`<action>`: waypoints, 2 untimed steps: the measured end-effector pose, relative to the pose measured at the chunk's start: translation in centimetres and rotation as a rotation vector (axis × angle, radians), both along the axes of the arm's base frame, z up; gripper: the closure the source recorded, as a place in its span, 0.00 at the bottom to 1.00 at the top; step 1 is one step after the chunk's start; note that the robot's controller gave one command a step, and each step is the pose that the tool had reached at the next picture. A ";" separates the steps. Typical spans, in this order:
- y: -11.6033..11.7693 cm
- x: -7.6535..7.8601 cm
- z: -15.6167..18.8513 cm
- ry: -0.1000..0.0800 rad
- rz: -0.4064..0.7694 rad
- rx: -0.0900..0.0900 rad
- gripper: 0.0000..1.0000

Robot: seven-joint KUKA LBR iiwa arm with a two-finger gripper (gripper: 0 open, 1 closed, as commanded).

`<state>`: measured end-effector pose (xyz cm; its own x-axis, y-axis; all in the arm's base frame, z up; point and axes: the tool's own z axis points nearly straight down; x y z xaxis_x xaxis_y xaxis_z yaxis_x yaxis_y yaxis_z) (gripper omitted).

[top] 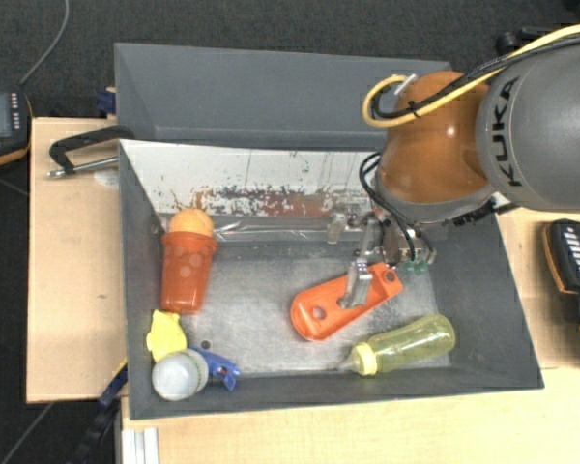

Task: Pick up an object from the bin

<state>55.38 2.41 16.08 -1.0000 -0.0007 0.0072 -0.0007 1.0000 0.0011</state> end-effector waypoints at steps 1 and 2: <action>0.0 0.2 0.5 -0.009 -0.001 0.000 0.00; -3.3 0.0 -5.6 -0.009 0.025 0.001 0.00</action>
Offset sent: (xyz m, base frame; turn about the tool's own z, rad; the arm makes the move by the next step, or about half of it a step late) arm -0.0049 -0.0522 -0.0908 -0.0343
